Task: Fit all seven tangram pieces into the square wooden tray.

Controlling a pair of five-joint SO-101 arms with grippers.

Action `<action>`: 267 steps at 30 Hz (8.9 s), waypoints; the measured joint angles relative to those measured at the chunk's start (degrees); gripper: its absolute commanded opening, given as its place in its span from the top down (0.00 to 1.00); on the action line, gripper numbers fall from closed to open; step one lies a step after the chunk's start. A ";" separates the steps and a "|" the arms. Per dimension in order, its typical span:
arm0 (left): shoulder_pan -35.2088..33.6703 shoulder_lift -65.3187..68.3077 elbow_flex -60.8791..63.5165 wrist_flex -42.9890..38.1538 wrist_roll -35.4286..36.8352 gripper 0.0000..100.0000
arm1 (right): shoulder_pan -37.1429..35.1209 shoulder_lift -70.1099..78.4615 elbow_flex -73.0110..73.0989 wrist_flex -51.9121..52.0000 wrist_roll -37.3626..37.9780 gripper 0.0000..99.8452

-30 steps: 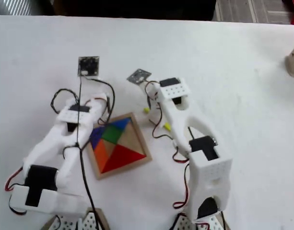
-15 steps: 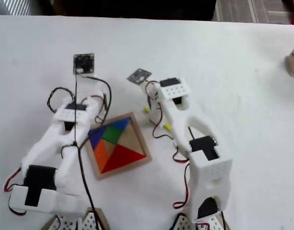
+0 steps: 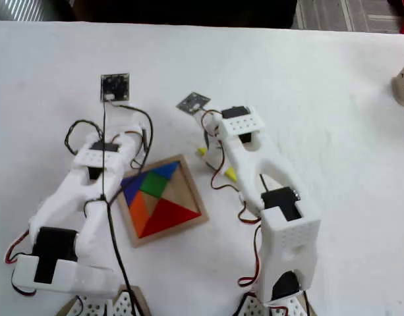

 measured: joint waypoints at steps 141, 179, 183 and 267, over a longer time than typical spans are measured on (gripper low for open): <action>0.00 0.00 0.00 0.00 0.00 0.98 | 2.29 2.99 -7.65 15.38 -15.74 0.76; 3.34 -2.46 1.14 3.16 0.00 0.98 | 5.36 -36.40 33.41 -7.56 -21.45 0.75; 3.34 -2.99 1.32 3.16 0.00 0.98 | 4.84 -29.54 29.89 -10.02 -24.18 0.67; 2.90 -3.52 1.49 3.16 0.00 0.98 | -6.51 -20.57 22.33 -2.90 -19.34 0.98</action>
